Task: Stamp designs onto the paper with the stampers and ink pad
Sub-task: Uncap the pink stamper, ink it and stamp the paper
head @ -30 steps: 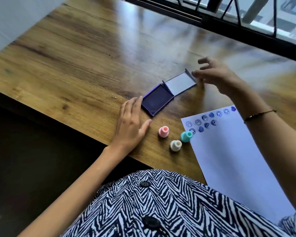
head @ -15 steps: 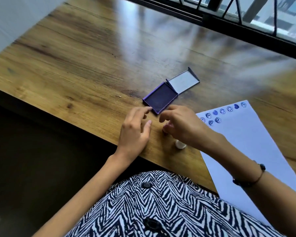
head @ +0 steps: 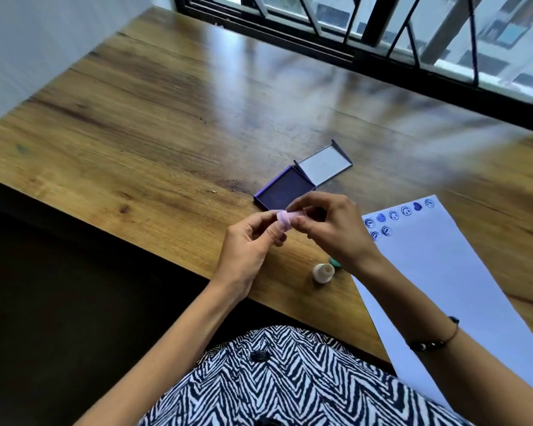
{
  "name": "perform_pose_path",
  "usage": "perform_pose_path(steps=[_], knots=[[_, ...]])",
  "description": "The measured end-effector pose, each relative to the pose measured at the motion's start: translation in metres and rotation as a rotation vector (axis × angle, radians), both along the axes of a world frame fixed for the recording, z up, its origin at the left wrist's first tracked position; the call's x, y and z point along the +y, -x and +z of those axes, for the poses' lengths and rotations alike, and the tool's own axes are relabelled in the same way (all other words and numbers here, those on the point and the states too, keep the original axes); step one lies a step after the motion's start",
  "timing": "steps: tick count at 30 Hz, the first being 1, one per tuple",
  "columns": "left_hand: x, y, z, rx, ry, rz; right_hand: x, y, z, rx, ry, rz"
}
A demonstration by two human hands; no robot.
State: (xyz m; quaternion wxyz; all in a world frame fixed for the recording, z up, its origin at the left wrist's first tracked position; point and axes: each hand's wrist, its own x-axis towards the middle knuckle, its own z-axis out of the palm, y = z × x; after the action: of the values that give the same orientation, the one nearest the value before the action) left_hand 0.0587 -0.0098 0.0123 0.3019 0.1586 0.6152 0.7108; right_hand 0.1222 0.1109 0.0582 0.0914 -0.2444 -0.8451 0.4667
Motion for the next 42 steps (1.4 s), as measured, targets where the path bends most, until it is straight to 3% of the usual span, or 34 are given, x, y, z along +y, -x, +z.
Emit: perform_pose_path(steps=[3, 7, 13, 18, 24, 29, 33, 38, 42], knots=[[0.002, 0.002, 0.002, 0.004, -0.01, -0.011, 0.0, 0.001, -0.006, 0.031, 0.041, -0.028], [0.004, 0.004, -0.001, -0.14, -0.016, 0.015, -0.001, 0.002, -0.009, 0.079, -0.013, -0.011], [0.004, 0.012, -0.002, -0.218, -0.015, 0.061, 0.032, 0.042, -0.006, 0.135, -0.556, 0.02], [0.008, 0.008, -0.005, -0.181, -0.006, 0.1, 0.026, 0.058, -0.041, -0.098, -0.757, 0.261], [0.006, 0.007, -0.007, -0.156, -0.013, 0.085, 0.047, 0.074, -0.031, -0.084, -0.596, 0.179], [0.008, 0.006, -0.008, -0.135, 0.01, 0.084, 0.036, 0.062, -0.039, -0.145, -0.716, 0.186], [0.008, 0.006, -0.009, -0.129, 0.012, 0.067, 0.046, 0.075, -0.027, -0.168, -0.605, 0.197], [0.008, 0.005, -0.011, -0.106, 0.016, 0.07, 0.037, 0.067, -0.036, -0.197, -0.694, 0.195], [0.014, 0.004, -0.01, -0.029, 0.057, 0.021, 0.038, 0.067, -0.036, -0.162, -0.635, 0.185]])
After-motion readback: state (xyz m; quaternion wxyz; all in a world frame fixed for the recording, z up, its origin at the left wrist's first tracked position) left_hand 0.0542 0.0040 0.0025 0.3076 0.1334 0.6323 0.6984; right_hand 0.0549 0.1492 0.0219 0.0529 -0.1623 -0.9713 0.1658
